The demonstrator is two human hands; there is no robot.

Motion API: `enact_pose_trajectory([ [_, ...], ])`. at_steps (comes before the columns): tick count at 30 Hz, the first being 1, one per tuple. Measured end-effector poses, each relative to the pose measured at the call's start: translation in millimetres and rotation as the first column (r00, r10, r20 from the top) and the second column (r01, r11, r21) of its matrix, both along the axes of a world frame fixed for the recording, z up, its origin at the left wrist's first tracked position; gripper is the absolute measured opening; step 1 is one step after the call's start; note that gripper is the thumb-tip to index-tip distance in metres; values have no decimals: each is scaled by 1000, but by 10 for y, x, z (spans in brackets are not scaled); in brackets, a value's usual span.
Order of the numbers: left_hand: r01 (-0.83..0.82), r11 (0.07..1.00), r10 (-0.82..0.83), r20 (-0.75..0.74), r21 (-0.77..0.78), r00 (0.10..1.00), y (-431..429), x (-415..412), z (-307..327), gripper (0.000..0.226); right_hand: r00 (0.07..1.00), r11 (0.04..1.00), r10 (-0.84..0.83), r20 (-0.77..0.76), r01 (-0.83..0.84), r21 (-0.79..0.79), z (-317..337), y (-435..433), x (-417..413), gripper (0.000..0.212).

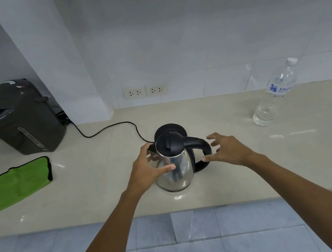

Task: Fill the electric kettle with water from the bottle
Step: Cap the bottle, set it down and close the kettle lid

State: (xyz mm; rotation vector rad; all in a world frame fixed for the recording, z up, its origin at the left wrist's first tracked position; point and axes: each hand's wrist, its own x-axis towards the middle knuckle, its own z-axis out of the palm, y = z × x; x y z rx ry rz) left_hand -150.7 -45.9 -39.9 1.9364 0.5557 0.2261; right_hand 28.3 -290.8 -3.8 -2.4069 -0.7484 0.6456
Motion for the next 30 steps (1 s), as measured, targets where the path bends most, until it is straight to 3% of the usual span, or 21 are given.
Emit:
enact_pose_trajectory([
  [4, -10, 1000, 10, 0, 4, 1000, -5, -2, -19, 98, 997, 994, -40, -69, 47, 100, -195, -62, -123, 71],
  [12, -98, 992, 99, 9, -79, 995, -65, -17, -119, 82, 985, 952, -173, 11, 164, 260, -341, -16, -208, 38],
  [30, -120, 984, 134, 108, -128, 985, -9, 584, 278, 70, 972, 942, -186, 143, 135, 308, -49, 159, 383, 34],
])
